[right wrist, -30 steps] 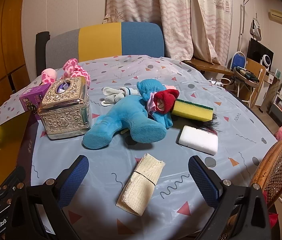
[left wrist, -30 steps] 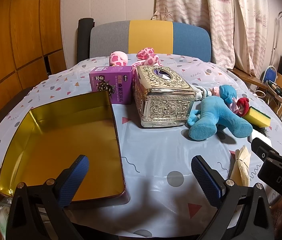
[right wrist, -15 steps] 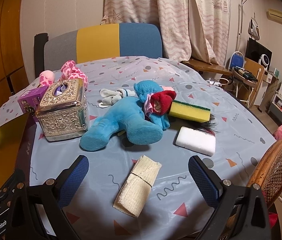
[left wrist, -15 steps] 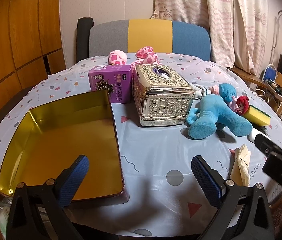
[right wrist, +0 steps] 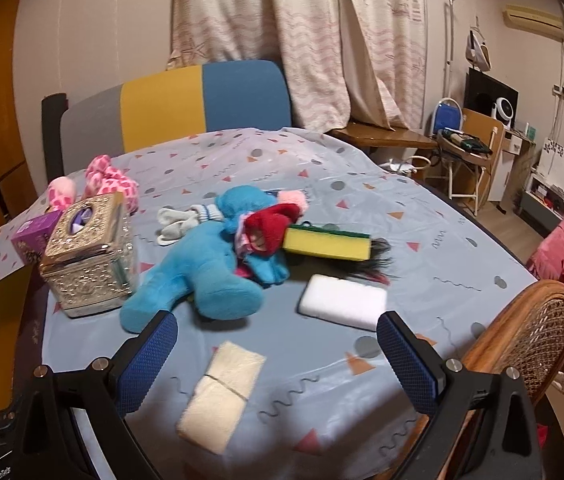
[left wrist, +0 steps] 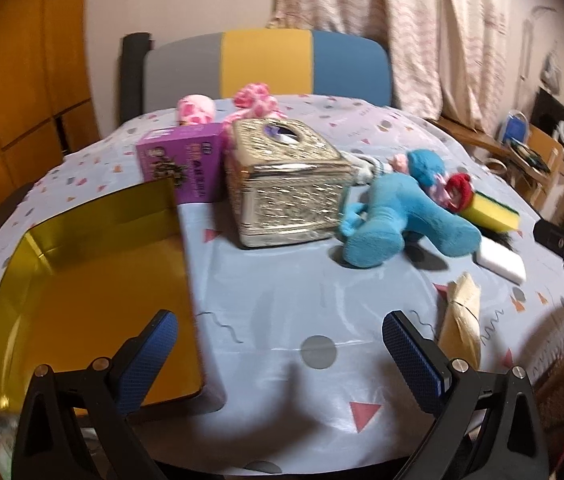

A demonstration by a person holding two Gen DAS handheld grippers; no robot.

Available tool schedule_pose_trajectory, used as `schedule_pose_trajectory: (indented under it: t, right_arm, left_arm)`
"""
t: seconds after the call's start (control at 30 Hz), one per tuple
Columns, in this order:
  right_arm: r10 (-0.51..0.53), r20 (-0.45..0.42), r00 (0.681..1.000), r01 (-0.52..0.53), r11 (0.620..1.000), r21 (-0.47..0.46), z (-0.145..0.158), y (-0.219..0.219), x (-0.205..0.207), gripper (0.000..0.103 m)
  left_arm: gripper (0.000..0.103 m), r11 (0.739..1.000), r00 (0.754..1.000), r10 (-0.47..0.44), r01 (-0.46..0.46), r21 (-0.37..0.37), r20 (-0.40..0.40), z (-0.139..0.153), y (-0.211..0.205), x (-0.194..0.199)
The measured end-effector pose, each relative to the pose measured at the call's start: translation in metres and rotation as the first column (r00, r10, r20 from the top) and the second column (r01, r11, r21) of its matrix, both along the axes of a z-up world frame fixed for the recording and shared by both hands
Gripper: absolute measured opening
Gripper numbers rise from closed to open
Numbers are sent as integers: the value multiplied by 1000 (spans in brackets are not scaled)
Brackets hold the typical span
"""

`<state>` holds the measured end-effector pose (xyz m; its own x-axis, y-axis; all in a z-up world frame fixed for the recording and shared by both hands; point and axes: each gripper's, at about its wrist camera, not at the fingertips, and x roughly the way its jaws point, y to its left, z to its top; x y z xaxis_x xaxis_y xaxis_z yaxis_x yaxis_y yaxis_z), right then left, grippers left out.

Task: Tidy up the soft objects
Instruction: 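Grasp the beige mesh cloth roll with the left tool while the right tool moves to the sponge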

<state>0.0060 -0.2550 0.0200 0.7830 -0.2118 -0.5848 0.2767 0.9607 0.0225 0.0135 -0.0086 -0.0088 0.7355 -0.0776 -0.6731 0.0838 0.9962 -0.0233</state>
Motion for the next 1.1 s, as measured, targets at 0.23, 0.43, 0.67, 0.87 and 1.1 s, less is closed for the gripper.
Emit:
schedule_pose_trajectory:
  t: [0.23, 0.43, 0.67, 0.87, 1.1]
  right_arm:
    - [-43, 6, 999, 43, 998, 49, 8, -44, -13, 102]
    - [-128, 6, 992, 127, 991, 44, 10, -76, -22, 102]
    - [-144, -14, 990, 144, 988, 49, 5, -89, -22, 102]
    - [-104, -37, 994, 106, 993, 47, 4, -85, -14, 102]
    - [14, -95, 995, -3, 993, 119, -3, -70, 14, 102]
  left_arm:
    - [103, 976, 976, -217, 217, 13, 2, 6, -38, 25]
    - [103, 901, 897, -431, 434, 17, -100, -8, -101, 42]
    - [94, 834, 819, -538, 552, 17, -200, -36, -160, 49]
    - [38, 835, 804, -535, 549, -19, -262, -61, -162, 58]
    - [38, 905, 882, -422, 422, -48, -209, -61, -99, 57]
